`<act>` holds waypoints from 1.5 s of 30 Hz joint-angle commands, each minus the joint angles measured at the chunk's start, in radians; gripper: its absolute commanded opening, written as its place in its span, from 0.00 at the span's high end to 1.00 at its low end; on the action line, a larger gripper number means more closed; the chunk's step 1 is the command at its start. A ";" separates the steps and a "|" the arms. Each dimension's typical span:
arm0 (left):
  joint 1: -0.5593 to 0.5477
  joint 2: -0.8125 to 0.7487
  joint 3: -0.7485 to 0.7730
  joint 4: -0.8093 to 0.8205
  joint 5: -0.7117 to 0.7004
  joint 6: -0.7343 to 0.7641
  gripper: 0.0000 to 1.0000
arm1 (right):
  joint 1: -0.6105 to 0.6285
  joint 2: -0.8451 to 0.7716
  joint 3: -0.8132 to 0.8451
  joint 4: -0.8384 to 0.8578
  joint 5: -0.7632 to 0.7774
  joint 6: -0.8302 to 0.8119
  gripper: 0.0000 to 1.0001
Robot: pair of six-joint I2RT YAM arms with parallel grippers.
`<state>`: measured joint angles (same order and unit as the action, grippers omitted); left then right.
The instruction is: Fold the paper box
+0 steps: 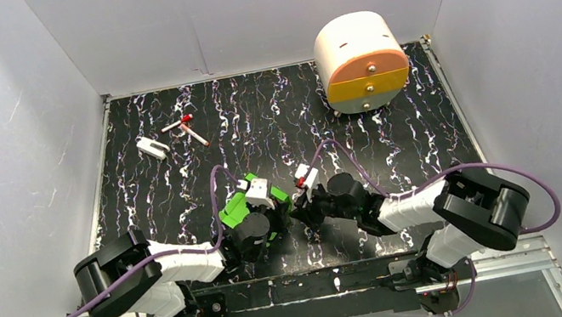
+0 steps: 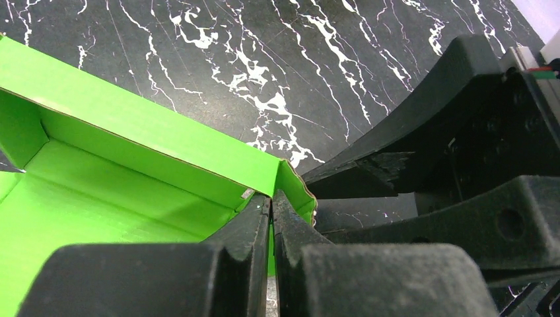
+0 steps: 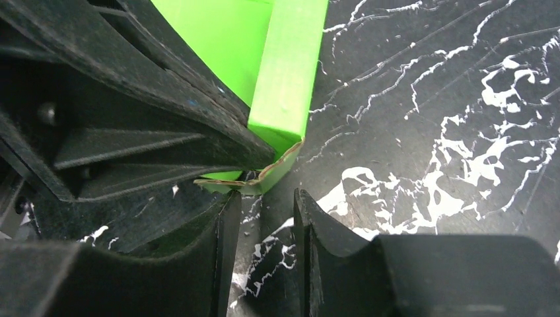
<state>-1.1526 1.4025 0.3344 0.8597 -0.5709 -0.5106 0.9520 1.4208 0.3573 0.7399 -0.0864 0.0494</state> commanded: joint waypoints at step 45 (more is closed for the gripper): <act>0.661 -0.273 -0.012 -0.163 0.819 -0.393 0.49 | 0.013 0.143 -0.001 0.340 0.015 0.063 0.53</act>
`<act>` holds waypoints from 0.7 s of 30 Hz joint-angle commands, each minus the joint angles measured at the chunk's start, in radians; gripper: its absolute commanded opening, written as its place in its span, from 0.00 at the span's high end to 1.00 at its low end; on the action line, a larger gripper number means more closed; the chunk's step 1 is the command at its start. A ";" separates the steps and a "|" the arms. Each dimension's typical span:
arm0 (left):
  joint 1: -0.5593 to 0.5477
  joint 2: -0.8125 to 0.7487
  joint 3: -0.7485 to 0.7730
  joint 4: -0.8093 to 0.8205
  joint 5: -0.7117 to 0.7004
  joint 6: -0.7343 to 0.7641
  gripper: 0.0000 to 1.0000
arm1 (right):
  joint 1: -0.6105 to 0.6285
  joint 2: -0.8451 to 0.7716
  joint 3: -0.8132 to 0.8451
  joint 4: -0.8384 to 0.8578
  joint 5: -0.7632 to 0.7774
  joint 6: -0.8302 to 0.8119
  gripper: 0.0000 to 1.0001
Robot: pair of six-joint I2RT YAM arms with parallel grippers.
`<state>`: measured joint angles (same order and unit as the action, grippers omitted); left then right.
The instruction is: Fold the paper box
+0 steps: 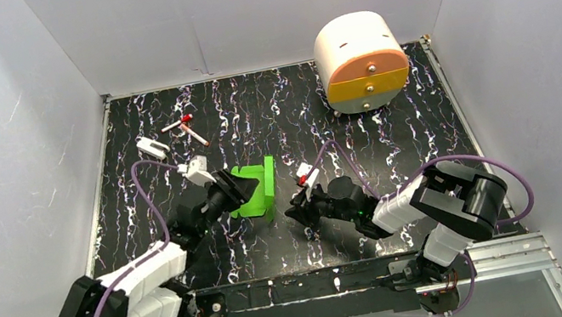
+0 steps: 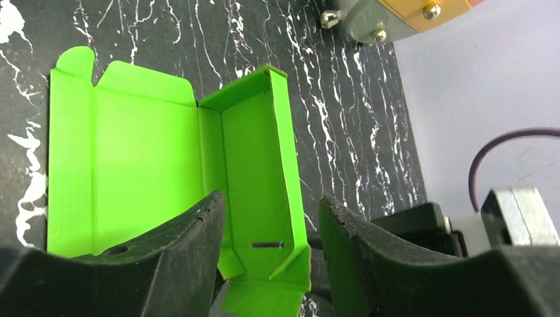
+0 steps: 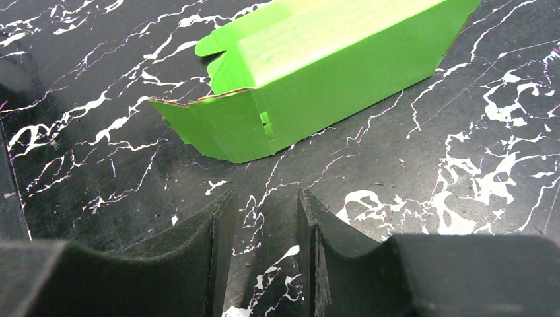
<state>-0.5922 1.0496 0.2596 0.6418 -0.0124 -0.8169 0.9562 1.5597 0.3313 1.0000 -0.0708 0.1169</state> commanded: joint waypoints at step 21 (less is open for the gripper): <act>0.221 0.549 0.279 0.223 0.615 -0.206 0.62 | 0.037 0.019 0.035 0.077 0.011 -0.023 0.53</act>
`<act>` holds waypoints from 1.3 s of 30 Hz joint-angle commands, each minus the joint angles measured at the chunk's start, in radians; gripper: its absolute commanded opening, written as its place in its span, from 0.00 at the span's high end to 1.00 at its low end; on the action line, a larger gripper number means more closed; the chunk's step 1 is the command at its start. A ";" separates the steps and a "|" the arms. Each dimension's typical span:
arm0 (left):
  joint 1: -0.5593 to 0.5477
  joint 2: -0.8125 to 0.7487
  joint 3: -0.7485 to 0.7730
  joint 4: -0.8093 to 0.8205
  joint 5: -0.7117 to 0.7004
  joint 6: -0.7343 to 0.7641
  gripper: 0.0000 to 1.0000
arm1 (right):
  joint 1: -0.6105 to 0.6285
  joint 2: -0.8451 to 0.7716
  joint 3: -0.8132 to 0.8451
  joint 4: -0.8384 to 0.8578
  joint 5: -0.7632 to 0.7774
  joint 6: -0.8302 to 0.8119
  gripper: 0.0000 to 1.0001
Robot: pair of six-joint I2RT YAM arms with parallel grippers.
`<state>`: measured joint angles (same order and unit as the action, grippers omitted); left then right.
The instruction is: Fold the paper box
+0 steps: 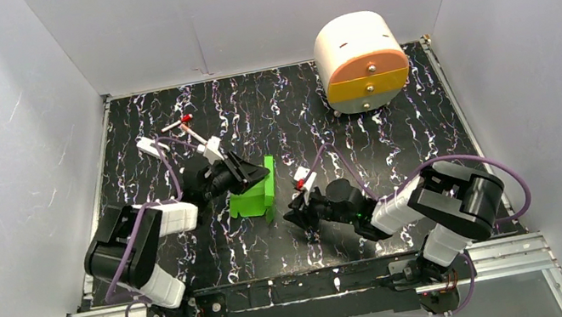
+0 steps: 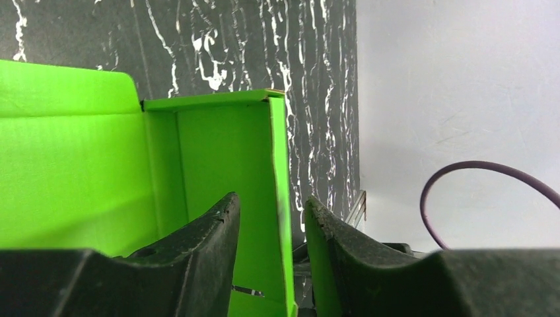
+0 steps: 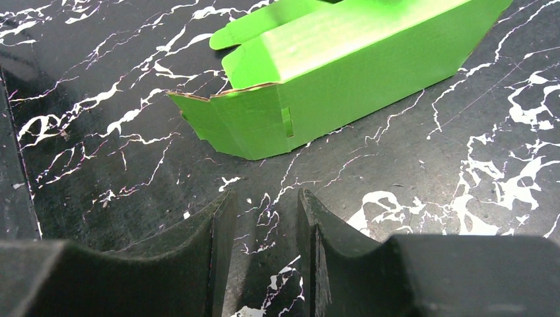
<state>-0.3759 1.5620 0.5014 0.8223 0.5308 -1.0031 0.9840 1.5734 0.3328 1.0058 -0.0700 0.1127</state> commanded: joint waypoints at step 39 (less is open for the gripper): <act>-0.178 -0.113 -0.331 0.370 -0.483 -0.402 1.00 | 0.120 0.120 0.017 0.325 0.118 0.006 0.45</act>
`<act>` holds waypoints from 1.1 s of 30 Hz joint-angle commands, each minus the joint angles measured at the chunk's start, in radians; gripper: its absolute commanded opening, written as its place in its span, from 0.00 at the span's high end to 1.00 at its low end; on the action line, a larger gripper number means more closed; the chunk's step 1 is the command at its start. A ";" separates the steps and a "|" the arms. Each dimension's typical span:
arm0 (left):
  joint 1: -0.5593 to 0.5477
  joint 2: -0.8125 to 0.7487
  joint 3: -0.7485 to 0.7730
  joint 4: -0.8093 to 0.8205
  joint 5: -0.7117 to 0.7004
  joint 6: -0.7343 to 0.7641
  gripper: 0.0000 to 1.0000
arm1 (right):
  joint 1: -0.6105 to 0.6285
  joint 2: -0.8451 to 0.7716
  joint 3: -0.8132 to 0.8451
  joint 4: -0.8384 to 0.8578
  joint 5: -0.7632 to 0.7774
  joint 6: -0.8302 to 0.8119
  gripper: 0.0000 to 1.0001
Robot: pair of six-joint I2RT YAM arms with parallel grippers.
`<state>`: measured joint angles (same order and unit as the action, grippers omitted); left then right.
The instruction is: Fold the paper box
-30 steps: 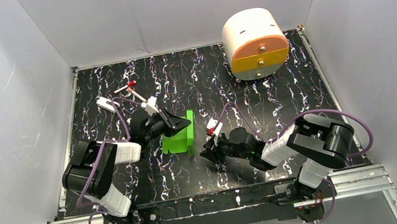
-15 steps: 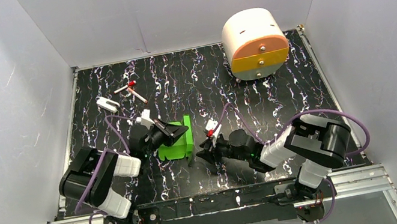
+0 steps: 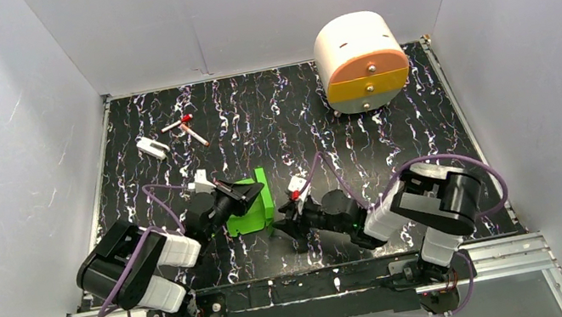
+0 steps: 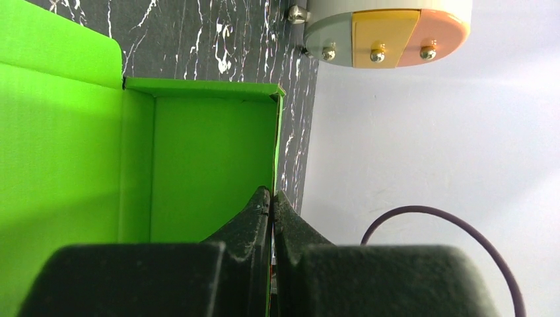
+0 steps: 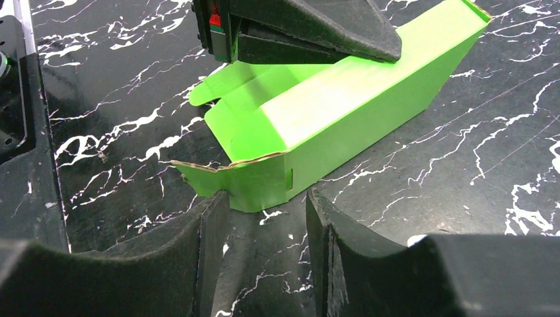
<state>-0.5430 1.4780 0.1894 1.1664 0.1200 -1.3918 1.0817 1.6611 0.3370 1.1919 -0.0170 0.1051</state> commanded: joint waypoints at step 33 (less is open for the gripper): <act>-0.172 -0.046 -0.114 0.087 -0.250 -0.069 1.00 | 0.062 0.140 0.045 0.281 0.558 0.049 0.57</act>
<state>-0.6846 1.4540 0.0986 1.2697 -0.1425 -1.4784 1.1481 1.7855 0.3462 1.3502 0.3927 0.1757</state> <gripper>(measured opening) 0.011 0.435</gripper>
